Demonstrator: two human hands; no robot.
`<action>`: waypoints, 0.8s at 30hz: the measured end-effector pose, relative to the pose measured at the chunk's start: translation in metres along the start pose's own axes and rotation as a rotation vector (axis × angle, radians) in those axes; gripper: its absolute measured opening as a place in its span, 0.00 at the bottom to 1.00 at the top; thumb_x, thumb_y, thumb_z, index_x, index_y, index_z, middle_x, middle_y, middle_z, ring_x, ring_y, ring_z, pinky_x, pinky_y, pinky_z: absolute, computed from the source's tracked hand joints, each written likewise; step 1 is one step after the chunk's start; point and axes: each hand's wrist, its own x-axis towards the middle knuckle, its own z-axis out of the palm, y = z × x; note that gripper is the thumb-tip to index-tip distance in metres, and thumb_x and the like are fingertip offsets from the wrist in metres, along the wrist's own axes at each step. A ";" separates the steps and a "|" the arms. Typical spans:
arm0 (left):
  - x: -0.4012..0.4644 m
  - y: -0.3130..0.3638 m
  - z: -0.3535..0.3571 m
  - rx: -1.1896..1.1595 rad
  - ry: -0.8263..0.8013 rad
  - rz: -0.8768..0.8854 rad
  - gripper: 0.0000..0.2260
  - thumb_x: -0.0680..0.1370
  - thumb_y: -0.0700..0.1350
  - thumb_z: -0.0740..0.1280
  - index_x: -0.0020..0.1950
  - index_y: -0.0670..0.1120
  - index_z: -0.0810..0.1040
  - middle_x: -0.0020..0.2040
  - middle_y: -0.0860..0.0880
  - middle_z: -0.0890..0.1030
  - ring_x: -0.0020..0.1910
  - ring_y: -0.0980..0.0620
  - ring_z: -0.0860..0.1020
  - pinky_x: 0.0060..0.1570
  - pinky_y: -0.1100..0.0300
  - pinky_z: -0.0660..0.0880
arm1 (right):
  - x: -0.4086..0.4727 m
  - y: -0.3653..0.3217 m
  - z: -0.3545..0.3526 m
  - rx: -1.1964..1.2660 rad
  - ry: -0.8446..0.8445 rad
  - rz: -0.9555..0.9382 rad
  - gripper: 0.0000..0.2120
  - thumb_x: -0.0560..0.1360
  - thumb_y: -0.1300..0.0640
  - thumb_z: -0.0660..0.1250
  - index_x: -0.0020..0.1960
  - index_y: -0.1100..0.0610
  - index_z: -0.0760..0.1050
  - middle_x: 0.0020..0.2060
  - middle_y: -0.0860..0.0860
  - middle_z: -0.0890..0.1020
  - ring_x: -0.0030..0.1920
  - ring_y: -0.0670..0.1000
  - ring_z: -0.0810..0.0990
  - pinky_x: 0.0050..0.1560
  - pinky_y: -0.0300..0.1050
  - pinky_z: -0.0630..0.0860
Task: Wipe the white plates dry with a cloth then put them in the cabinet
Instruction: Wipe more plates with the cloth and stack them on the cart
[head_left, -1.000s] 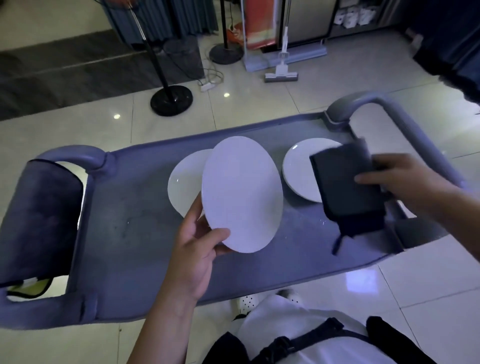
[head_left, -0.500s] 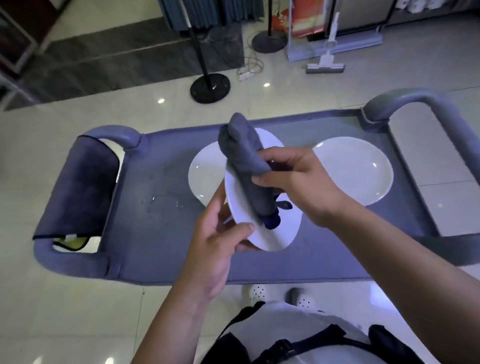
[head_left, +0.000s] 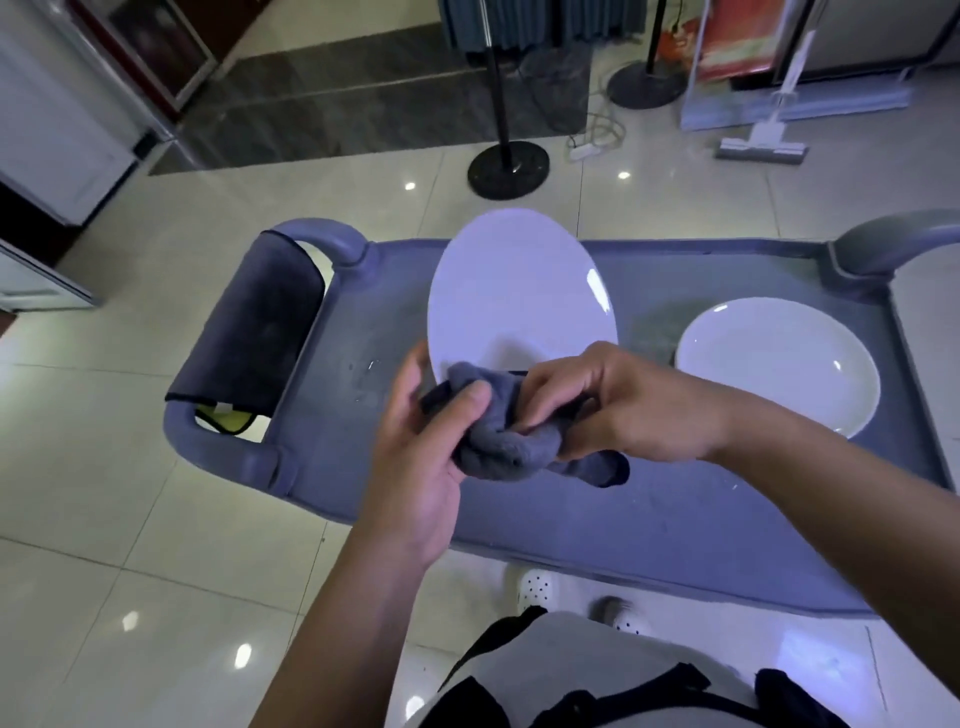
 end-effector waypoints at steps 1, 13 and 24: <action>0.008 0.002 0.006 0.030 0.003 0.005 0.22 0.75 0.38 0.68 0.69 0.48 0.74 0.57 0.53 0.85 0.57 0.53 0.82 0.51 0.57 0.80 | 0.001 -0.002 -0.009 -0.057 -0.007 0.022 0.18 0.66 0.73 0.71 0.43 0.51 0.85 0.46 0.57 0.83 0.43 0.49 0.79 0.47 0.39 0.75; 0.059 0.006 0.089 -0.124 0.115 -0.033 0.10 0.82 0.38 0.61 0.56 0.50 0.79 0.47 0.55 0.85 0.49 0.58 0.84 0.49 0.61 0.79 | -0.036 0.016 -0.056 -0.439 0.355 -0.270 0.16 0.69 0.67 0.70 0.54 0.53 0.84 0.48 0.45 0.81 0.49 0.43 0.79 0.51 0.36 0.73; 0.025 -0.012 0.067 -0.233 0.084 -0.084 0.17 0.77 0.40 0.65 0.66 0.51 0.78 0.65 0.48 0.82 0.62 0.43 0.81 0.44 0.45 0.81 | -0.121 0.052 -0.037 -0.098 0.682 0.009 0.10 0.79 0.62 0.69 0.48 0.48 0.85 0.40 0.51 0.85 0.40 0.48 0.82 0.44 0.48 0.79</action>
